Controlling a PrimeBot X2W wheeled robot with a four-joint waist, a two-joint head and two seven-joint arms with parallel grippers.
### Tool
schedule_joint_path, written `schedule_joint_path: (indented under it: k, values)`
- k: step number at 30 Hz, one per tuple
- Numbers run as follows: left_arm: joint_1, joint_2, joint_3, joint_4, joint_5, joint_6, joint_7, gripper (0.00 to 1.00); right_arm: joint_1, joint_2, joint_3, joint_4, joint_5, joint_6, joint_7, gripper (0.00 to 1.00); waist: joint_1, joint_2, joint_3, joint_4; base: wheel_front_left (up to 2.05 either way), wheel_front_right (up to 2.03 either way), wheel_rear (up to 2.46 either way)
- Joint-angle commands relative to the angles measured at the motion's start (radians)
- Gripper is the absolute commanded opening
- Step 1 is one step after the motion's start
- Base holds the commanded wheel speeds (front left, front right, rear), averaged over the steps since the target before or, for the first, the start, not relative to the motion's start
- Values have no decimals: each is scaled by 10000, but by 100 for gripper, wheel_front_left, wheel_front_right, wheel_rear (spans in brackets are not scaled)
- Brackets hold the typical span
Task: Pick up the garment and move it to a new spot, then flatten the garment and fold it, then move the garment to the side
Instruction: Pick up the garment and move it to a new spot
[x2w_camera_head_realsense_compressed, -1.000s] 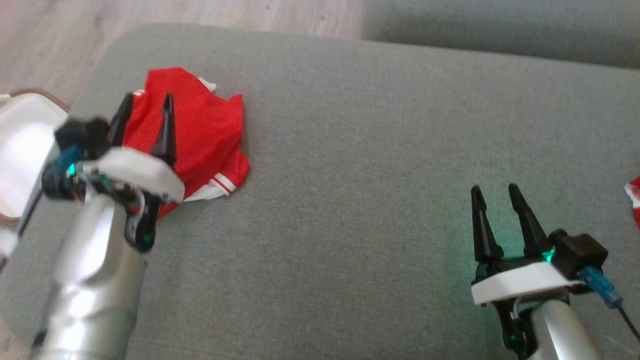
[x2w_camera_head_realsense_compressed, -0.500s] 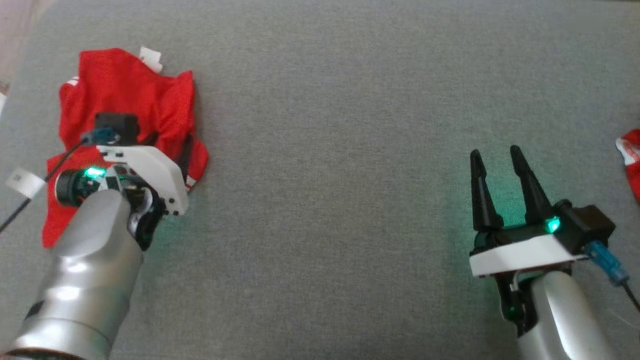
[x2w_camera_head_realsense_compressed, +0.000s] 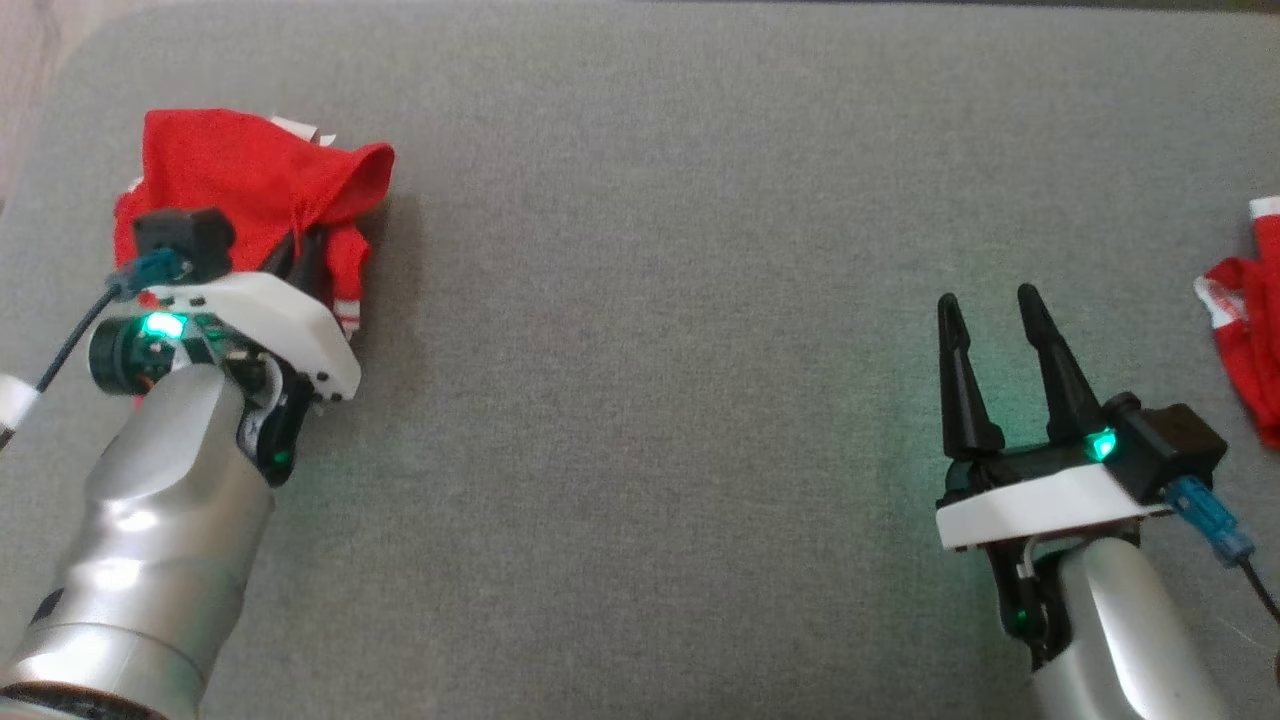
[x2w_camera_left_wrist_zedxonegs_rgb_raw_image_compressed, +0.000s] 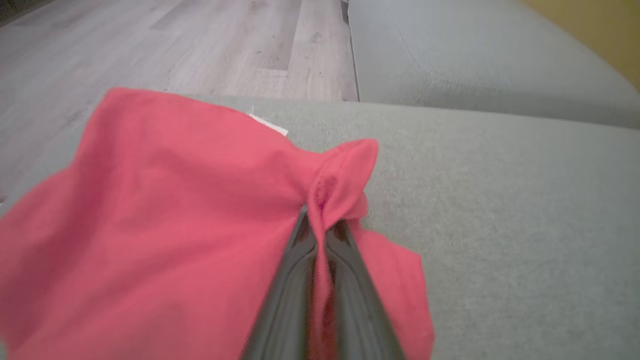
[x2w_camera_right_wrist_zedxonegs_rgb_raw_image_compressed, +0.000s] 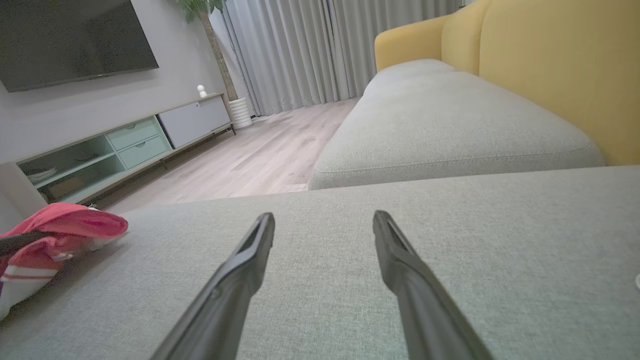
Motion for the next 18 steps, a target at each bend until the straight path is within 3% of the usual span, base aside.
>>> schedule_joint_path:
  k: [1, 11, 18]
  values:
    - [-522, 500, 142, -497, -237, 16, -391, 0, -90, -24, 325, -227, 67, -9, -109, 100, 0, 0, -354, -65, 0, 0, 0]
    - [-269, 351, -53, -2275, -1598, 16, -1052, 0, 217, -24, 458, 36, 370, -9, -109, 100, 0, 0, -1317, -319, 0, 0, 0]
    - [93, -322, -176, -3750, -2228, 56, -886, 0, 177, -24, 529, 11, 475, -9, -109, 100, 0, 0, -1339, -792, 0, 0, 0]
